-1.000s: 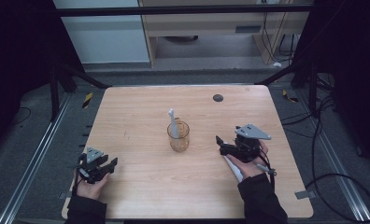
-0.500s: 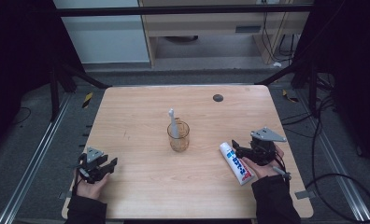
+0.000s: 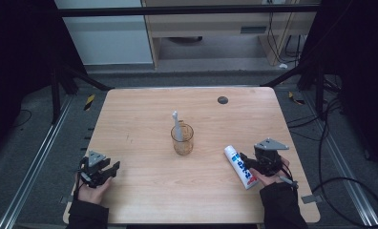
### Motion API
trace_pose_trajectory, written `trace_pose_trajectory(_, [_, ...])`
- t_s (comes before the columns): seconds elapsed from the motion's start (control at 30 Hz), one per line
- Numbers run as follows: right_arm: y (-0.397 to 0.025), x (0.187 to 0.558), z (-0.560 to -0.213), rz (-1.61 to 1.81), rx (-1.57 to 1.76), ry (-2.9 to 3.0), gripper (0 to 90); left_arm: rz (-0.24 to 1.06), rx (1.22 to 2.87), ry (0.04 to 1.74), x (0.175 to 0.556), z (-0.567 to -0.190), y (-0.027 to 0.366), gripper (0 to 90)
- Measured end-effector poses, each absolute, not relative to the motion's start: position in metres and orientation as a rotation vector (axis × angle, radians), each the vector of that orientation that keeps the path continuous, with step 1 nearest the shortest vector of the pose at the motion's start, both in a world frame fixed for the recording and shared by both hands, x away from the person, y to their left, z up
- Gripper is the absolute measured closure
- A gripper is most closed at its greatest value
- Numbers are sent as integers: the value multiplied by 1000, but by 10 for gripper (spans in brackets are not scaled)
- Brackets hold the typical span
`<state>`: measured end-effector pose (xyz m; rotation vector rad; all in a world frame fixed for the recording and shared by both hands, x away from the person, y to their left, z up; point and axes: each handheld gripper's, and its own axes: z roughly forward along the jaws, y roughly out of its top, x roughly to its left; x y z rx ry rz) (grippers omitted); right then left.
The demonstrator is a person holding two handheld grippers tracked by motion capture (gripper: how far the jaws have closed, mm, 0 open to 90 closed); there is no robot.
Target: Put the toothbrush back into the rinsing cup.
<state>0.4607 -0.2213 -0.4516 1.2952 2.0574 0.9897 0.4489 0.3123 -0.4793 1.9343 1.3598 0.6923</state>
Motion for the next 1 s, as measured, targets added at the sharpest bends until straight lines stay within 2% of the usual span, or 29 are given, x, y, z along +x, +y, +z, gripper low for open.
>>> trace_pose_trajectory(0.07, [-224,459,-458,967,1308,2071,514,694,1934,1357,448,-479,312,553])
trace_pose_trajectory(0.27, [-229,457,-465,926,1326,2085,606,694,1934,1356,448,-479,312,554])
trace_pose_trajectory(0.43, [-232,455,-468,891,1329,2118,742,693,1936,1353,448,-479,312,554])
trace_pose_trajectory(0.63, [-231,453,-470,873,1330,2145,831,694,1935,1352,448,-478,312,554])
trace_pose_trajectory(0.67, [-230,452,-469,876,1324,2155,876,694,1936,1351,447,-478,312,554])
trace_pose_trajectory(0.73, [-229,451,-468,871,1316,2160,899,695,1936,1351,447,-478,312,554])
trace_pose_trajectory(1.0, [-236,450,-475,814,1358,2186,900,694,1939,1348,447,-478,311,554])
